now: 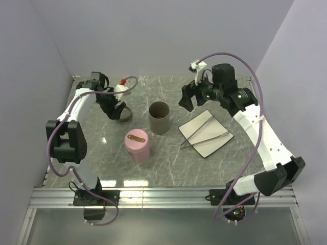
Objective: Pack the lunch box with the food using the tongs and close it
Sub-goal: Move the packing box to the center of the board, then pick up the box lid from the center of the board.
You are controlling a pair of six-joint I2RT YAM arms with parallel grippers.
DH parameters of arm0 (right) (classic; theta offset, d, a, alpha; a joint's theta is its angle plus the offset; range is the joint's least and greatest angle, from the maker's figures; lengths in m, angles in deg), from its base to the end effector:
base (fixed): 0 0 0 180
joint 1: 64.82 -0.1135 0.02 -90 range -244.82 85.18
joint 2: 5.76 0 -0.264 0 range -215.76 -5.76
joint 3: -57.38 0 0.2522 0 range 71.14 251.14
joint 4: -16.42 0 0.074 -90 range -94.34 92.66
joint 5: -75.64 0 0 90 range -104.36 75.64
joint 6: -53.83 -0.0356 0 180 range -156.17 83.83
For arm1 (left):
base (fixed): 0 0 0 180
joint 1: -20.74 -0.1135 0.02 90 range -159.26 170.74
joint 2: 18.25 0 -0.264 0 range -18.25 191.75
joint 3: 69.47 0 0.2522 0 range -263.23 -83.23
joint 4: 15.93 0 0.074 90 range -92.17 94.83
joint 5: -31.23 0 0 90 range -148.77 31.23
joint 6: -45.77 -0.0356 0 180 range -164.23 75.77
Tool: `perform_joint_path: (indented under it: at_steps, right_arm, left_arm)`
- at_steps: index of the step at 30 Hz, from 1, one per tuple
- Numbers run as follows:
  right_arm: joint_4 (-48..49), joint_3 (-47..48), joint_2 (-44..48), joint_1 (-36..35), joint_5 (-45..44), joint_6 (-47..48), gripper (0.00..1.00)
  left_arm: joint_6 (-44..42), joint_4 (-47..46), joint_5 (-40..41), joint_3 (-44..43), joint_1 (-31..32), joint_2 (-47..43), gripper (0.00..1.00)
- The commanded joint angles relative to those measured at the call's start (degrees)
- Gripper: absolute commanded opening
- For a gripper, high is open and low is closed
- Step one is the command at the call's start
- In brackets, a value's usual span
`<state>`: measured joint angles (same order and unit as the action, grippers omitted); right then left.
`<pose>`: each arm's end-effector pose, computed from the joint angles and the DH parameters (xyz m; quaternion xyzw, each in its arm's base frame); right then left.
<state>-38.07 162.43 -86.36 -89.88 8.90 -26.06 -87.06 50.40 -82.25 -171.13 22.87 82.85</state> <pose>0.2648 0.1393 0.4249 -0.3524 0.7783 0.2368 0.4626 0.3660 -0.0278 0.2778 0.4055 0.8682 -0.1151 0.2618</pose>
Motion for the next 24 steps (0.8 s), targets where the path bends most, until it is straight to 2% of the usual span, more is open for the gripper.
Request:
perform_joint_path:
  at_steps: [1, 6, 10, 18, 24]
  right_arm:
    - [-1.2, -2.0, 4.3, 2.4, 2.0, 1.0, 0.97]
    - [-1.6, -5.9, 7.6, 5.1, 2.4, 0.5, 0.98]
    - [-3.6, -5.9, 8.7, 6.8, 2.5, 1.2, 0.98]
    - [-4.7, -6.3, 9.3, 8.3, 3.6, 0.8, 0.99]
    - [-4.4, -6.0, 9.0, 8.6, 4.2, 0.3, 0.99]
  left_arm:
    - [-10.5, 2.8, 3.6, 0.8, 1.3, -0.6, 0.79]
    - [-22.2, 3.1, 0.9, 1.7, 1.3, 1.2, 0.75]
    - [-26.6, 3.9, 0.2, 0.5, 1.5, 4.0, 0.73]
    - [-29.5, 3.4, 1.2, -1.8, 1.7, 9.9, 0.65]
    - [-30.2, 0.3, 2.5, 0.8, 2.1, 10.7, 0.56]
